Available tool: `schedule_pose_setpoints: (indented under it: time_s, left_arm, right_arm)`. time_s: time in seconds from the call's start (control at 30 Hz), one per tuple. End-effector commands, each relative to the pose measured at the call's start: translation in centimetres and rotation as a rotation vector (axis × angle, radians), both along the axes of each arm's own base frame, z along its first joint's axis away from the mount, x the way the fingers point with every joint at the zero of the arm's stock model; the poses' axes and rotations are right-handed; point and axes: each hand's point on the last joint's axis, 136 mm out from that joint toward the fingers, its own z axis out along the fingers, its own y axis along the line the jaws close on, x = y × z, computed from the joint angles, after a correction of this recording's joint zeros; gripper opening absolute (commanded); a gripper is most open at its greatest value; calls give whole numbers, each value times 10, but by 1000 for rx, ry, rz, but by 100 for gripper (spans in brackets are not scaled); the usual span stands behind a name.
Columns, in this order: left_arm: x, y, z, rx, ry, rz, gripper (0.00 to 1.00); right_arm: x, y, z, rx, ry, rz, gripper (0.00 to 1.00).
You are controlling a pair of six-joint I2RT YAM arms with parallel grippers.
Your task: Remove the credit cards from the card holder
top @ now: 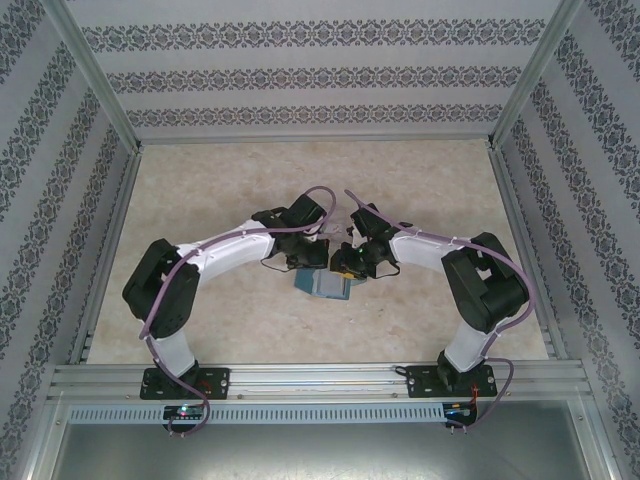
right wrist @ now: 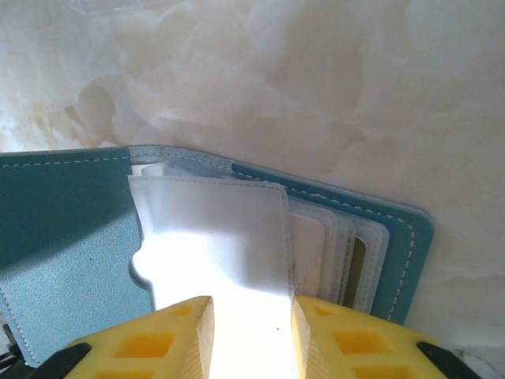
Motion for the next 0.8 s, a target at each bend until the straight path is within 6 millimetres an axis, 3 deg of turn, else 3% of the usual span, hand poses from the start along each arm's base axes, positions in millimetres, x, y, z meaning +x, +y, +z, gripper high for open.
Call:
schedule_pose_setpoints:
  time_s: [0.0,0.77]
  left_arm:
    - [-2,14,8,32,-14,13,5]
    - [-3,36,8,29,-17,57,5]
  right_arm:
    - [-1,5,2,4,2,4,33]
    - [2,28,12,53,-10,32,34]
